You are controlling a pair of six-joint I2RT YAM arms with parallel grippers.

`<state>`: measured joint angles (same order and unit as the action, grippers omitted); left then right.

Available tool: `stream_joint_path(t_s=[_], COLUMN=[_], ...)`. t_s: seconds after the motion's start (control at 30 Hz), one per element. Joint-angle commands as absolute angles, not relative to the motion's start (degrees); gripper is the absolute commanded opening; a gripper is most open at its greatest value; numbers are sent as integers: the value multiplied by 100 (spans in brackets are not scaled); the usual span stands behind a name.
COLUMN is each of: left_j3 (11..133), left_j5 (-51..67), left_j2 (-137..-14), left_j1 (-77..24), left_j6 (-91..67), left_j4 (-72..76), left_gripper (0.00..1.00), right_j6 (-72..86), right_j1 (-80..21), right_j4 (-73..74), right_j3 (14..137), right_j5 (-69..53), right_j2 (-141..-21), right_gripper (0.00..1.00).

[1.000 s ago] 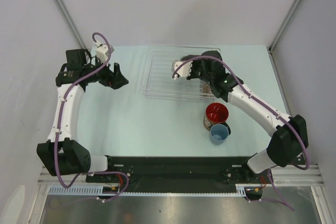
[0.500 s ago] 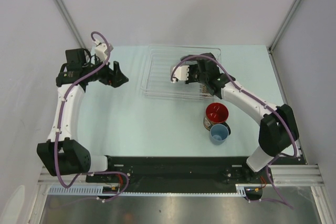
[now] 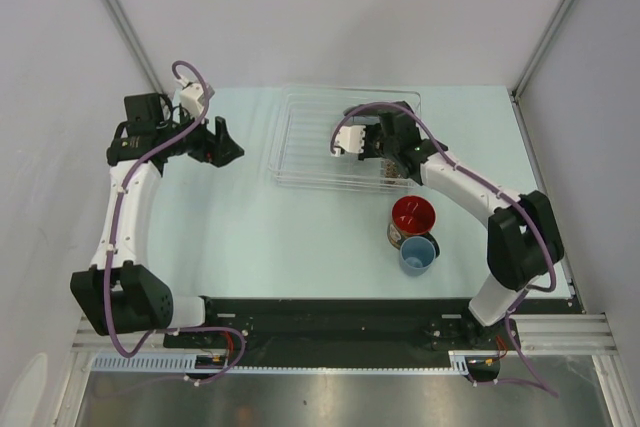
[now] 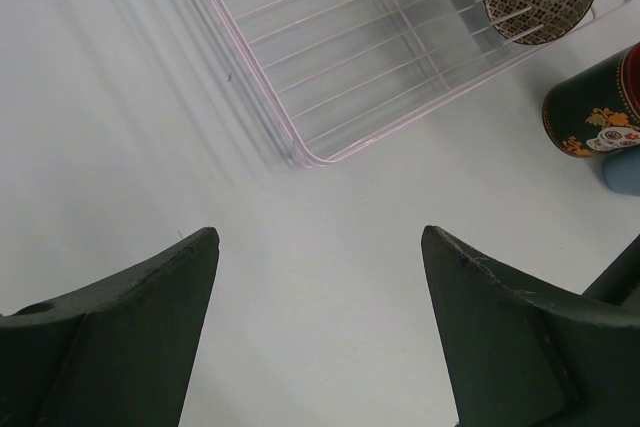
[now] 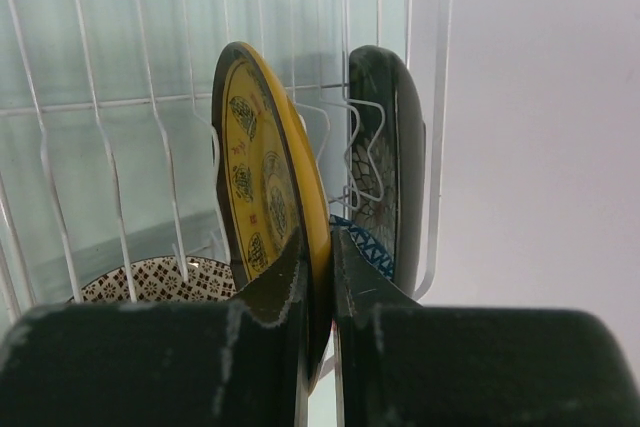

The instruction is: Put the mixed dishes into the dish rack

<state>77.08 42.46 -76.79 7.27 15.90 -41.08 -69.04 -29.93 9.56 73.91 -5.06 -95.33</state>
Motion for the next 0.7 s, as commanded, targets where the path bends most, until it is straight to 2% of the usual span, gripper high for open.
stream_joint_path(t_s=[0.0,0.57,0.67], left_j3=[7664,7646,7638], left_j5=[4430,4430,4438], left_j2=[-7673,-7646,-7655], left_j1=[791,800,800], left_j6=[1494,1503,1512], left_j4=[-3946,-3894,-3867], left_gripper=[88,88,88], right_j6=[-6829,-6074,-5916], right_j1=[-2927,-2971,-3015], right_j4=[633,606,712], right_j3=[7383,7313,7304], right_j5=[-668,-791,-800], right_j2=[-9641,-10081,-10116], right_gripper=[0,0,6])
